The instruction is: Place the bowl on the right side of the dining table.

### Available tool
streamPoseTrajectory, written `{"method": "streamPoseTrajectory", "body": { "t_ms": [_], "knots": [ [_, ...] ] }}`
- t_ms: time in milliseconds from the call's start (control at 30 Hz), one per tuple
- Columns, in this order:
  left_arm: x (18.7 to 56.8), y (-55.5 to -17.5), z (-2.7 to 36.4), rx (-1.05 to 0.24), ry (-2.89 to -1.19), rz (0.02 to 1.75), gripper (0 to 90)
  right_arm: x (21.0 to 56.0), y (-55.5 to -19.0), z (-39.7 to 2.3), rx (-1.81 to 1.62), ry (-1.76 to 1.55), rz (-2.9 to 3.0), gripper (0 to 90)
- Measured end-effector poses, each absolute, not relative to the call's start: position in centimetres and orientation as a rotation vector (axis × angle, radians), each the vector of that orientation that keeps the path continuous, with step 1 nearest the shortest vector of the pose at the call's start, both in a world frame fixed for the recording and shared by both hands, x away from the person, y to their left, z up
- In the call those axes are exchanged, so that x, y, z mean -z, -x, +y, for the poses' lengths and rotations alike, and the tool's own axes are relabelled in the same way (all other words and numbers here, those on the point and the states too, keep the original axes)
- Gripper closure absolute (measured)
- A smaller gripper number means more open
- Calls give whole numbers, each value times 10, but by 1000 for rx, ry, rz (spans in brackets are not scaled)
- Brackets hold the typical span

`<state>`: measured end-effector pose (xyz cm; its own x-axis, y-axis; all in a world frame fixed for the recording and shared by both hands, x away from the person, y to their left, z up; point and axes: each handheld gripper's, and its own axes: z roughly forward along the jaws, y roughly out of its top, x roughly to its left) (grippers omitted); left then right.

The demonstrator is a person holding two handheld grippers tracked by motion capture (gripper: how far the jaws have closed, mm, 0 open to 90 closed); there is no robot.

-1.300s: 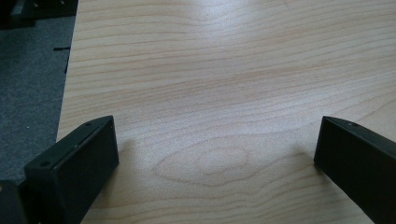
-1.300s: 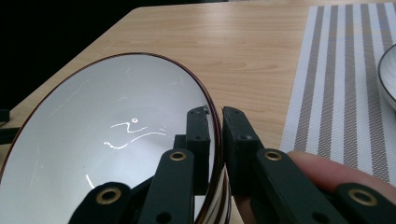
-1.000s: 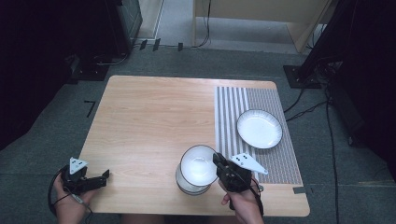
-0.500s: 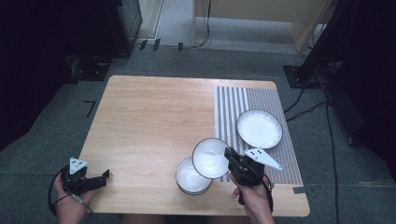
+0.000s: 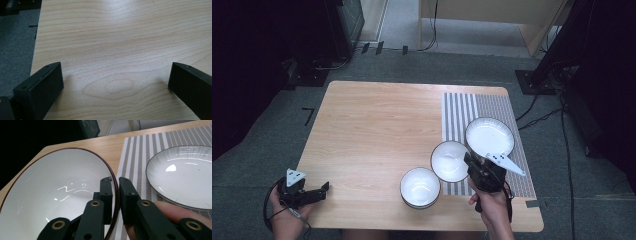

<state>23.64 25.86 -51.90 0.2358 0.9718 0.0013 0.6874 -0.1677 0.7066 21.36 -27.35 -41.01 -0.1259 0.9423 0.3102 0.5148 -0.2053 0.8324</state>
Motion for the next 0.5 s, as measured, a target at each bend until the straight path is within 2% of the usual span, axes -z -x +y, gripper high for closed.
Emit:
{"method": "streamPoseTrajectory", "body": {
  "t_ms": [500],
  "knots": [
    [519,-236,259,-629,-1929,1515,0,409,-237,-300,-1231,-1761,1516,831]
  ]
}}
